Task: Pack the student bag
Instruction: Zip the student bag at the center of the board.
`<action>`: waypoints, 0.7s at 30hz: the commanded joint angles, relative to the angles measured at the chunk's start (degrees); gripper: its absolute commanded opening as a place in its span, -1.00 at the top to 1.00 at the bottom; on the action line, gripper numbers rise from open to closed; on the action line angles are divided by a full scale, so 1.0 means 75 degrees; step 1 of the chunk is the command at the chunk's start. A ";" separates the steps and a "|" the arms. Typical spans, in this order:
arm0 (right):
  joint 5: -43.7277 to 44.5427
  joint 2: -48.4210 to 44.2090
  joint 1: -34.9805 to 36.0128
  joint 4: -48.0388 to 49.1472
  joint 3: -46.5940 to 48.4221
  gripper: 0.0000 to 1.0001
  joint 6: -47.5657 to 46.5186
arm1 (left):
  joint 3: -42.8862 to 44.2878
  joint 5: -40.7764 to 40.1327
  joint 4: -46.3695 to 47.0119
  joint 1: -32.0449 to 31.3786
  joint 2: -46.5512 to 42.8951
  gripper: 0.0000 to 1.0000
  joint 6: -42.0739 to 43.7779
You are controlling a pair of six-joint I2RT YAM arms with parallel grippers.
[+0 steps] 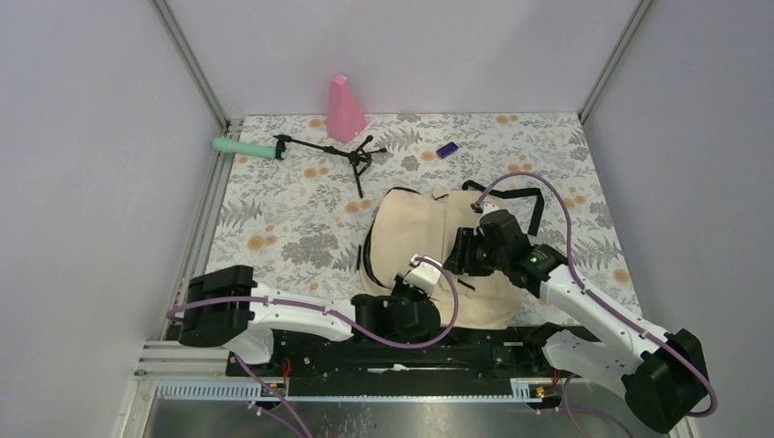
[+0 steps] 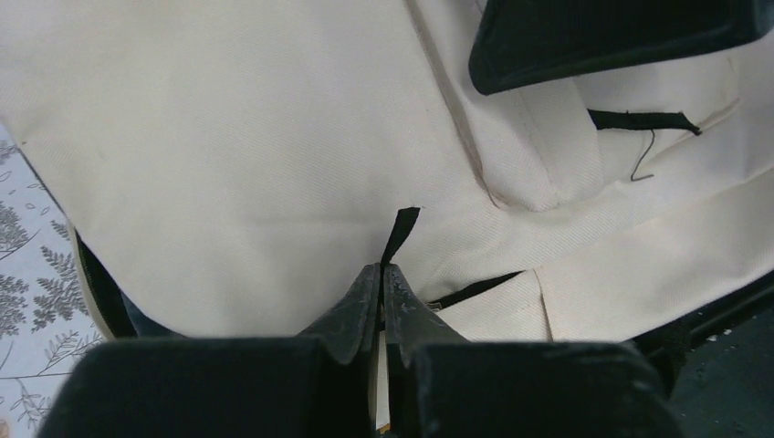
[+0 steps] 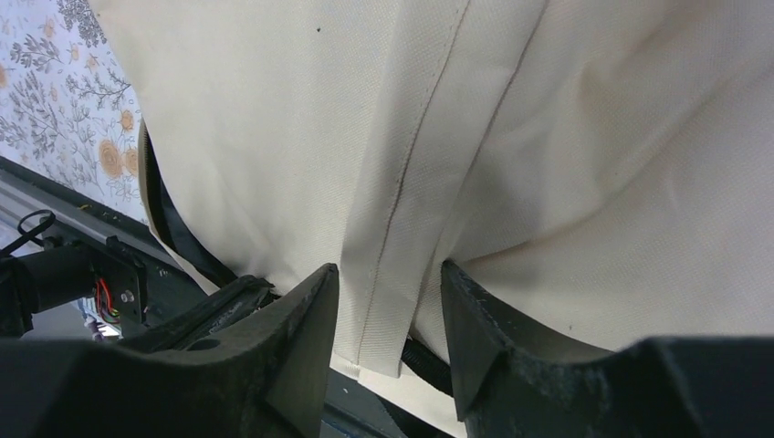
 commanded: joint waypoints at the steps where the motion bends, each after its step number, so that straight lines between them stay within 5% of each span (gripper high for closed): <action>1: 0.0192 0.0165 0.0270 0.0405 0.0227 0.02 0.0298 | -0.0105 -0.0667 0.0152 0.0135 -0.0384 1.00 -0.0096; 5: 0.0514 0.0181 0.0312 0.0376 0.0230 0.77 0.0409 | -0.0182 -0.0873 0.0015 0.0226 -0.0477 1.00 -0.0173; 8: 0.0849 -0.0008 0.0315 0.0365 0.0161 1.00 0.0431 | -0.0327 -0.1026 -0.0076 0.0308 -0.0663 1.00 -0.0273; 21: 0.1699 -0.0460 0.0315 0.0036 0.0037 1.00 0.0369 | -0.1188 -0.0906 0.0269 0.0993 -0.1611 1.00 -0.0533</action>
